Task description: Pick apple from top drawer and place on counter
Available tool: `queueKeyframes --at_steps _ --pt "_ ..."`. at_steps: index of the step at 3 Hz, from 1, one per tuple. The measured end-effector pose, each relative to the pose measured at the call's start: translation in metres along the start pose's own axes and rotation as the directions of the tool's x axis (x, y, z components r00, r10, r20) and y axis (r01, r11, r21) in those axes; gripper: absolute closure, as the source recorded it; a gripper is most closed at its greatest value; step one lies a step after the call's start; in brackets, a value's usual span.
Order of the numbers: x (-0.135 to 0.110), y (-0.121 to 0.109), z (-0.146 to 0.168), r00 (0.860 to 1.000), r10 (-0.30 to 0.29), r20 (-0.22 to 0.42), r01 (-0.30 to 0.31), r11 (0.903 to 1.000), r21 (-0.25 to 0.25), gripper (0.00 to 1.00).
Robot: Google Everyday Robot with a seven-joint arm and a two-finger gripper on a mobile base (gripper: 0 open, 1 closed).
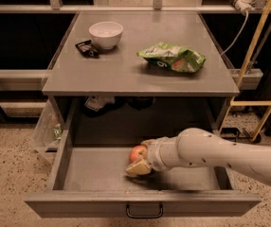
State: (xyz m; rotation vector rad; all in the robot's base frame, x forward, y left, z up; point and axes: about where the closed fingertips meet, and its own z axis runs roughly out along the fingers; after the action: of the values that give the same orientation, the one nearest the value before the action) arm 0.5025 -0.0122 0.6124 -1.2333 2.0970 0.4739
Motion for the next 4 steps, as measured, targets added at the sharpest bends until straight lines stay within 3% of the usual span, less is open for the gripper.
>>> queueKeyframes --at_steps 2,3,4 --pt "0.007 -0.003 -0.012 1.0 0.006 -0.007 -0.006 0.9999 0.012 0.83" --pt "-0.012 -0.002 -0.029 0.999 -0.02 0.037 0.02 0.9998 0.009 1.0" --pt "-0.041 -0.002 -0.042 0.994 -0.063 0.094 0.062 0.998 0.01 1.0"
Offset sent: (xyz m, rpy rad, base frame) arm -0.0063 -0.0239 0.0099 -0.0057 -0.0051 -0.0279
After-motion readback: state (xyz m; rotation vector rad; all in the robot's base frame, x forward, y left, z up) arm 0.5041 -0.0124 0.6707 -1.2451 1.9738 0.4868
